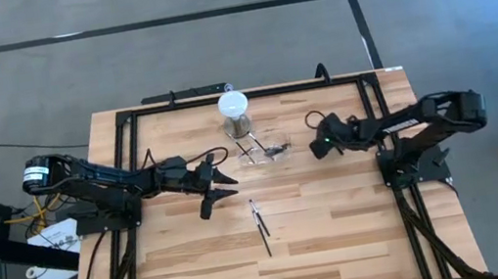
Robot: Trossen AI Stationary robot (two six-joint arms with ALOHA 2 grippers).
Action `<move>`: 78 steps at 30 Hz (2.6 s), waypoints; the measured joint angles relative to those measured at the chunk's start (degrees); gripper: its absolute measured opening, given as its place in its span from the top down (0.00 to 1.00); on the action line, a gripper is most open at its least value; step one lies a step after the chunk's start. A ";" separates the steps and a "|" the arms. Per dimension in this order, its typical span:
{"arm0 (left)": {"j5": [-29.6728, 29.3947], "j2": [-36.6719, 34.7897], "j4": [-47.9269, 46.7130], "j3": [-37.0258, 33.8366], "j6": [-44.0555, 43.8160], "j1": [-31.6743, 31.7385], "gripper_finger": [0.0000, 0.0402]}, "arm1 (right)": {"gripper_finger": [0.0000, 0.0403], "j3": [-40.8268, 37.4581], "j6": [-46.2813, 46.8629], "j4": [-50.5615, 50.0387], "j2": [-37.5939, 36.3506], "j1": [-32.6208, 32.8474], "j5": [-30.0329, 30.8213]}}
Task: Put items in baskets/containers
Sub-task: Put the black powder brush into the transparent organizer
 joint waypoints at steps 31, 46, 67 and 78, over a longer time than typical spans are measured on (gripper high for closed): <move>-0.02 0.00 1.34 -0.04 -1.46 -2.49 0.67 | 0.92 -13.80 8.77 31.79 0.29 13.67 10.75; -0.02 -0.02 4.97 -0.02 -1.46 -5.75 0.67 | 0.91 -7.29 2.06 33.48 -14.88 27.63 -0.50; -8.24 -0.02 14.16 -0.02 4.88 -4.33 0.67 | 0.90 14.73 -14.48 61.75 8.14 30.92 -10.04; -4.55 -0.02 15.61 -0.02 12.10 -4.35 0.67 | 0.90 25.85 -10.45 61.66 17.66 28.87 -21.04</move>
